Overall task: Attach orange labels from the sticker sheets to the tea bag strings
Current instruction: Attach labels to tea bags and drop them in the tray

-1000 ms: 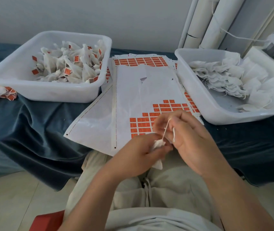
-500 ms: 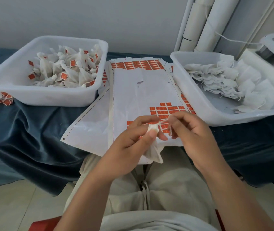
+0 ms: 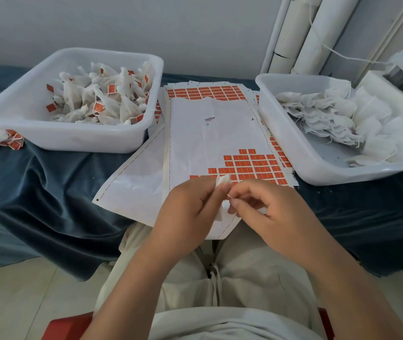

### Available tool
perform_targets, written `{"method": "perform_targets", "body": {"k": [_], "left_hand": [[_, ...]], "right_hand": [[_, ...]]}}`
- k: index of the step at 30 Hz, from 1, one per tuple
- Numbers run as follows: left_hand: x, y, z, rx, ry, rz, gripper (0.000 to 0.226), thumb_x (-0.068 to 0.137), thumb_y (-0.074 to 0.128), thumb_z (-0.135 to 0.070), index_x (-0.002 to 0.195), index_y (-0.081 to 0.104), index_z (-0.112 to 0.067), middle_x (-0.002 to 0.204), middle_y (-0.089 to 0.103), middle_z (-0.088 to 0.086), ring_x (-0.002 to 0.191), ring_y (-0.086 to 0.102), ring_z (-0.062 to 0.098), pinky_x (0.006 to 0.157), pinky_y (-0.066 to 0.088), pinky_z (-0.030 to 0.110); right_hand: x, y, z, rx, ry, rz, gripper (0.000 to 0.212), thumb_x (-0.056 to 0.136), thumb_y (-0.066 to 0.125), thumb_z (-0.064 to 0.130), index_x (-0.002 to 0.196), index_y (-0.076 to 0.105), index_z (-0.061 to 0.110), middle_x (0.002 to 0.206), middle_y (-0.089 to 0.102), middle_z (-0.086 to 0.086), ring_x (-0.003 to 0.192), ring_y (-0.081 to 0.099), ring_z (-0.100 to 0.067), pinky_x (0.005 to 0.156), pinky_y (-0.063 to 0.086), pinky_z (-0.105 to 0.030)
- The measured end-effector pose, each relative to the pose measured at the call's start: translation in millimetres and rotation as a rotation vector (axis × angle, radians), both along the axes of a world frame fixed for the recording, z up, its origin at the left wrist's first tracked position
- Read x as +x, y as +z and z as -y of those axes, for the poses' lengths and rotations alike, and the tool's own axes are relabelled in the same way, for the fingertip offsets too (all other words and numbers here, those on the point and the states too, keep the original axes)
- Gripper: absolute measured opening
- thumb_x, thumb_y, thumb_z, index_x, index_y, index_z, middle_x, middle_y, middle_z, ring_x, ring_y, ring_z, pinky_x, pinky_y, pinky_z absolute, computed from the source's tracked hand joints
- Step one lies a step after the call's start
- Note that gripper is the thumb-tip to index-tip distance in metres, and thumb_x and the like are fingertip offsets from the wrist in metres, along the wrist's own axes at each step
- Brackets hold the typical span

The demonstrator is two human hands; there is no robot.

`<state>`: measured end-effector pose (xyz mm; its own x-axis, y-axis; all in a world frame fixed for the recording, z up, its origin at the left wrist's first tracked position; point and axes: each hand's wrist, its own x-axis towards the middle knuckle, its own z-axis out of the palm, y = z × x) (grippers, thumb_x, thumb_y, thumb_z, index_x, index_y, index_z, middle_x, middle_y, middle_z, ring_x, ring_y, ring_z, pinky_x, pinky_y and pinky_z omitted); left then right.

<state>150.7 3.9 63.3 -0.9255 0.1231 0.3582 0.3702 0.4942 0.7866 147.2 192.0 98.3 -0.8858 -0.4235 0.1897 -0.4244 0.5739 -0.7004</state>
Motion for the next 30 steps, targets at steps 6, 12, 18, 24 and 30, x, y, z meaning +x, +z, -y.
{"method": "perform_targets", "body": {"k": [6,12,18,24,30], "left_hand": [[3.8,1.3,8.6,-0.166,-0.208,0.122,0.037,0.107,0.031,-0.038,0.081,0.050,-0.020,0.075,0.052,-0.004,0.077,0.052,0.018,0.069,0.042,0.033],[7.3,0.2,5.0,-0.391,-0.395,0.179,0.029,0.092,0.050,-0.029,0.068,0.036,-0.018,0.061,0.036,-0.001,0.057,0.033,0.015,0.051,0.026,0.027],[7.3,-4.6,0.4,-0.112,-0.569,0.351,0.035,0.099,0.051,-0.034,0.067,0.040,-0.027,0.060,0.038,-0.008,0.054,0.034,0.009,0.053,0.029,0.022],[7.8,0.6,6.1,0.312,-0.601,0.410,0.029,0.098,0.055,-0.029,0.074,0.048,-0.016,0.068,0.039,-0.001,0.062,0.035,0.020,0.060,0.032,0.041],[5.7,1.0,8.4,0.667,-0.617,0.469,0.026,0.097,0.050,-0.025,0.074,0.051,-0.014,0.071,0.038,-0.002,0.066,0.037,0.017,0.066,0.035,0.035]], "right_hand": [[3.6,11.0,-4.7,0.269,0.104,-0.302,0.010,0.097,0.072,0.016,0.099,0.078,0.025,0.090,0.068,0.023,0.085,0.060,0.001,0.078,0.046,-0.011],[-0.6,9.8,-10.4,0.307,0.181,-0.456,0.006,0.098,0.073,0.013,0.094,0.076,0.016,0.086,0.070,0.009,0.080,0.058,-0.005,0.078,0.045,-0.020],[-4.9,-1.7,-8.9,-0.080,0.099,-0.168,0.039,0.097,0.071,0.024,0.134,0.064,0.036,0.093,0.074,0.017,0.094,0.072,-0.007,0.088,0.050,-0.012],[-9.6,-7.5,-6.6,-0.368,0.043,-0.043,0.040,0.094,0.076,0.016,0.127,0.067,0.036,0.090,0.077,0.008,0.090,0.074,-0.013,0.082,0.052,-0.014],[-0.7,-6.5,4.9,-0.507,0.003,-0.117,0.038,0.093,0.077,0.014,0.119,0.068,0.041,0.098,0.078,0.009,0.098,0.076,-0.015,0.088,0.055,-0.018]]}}
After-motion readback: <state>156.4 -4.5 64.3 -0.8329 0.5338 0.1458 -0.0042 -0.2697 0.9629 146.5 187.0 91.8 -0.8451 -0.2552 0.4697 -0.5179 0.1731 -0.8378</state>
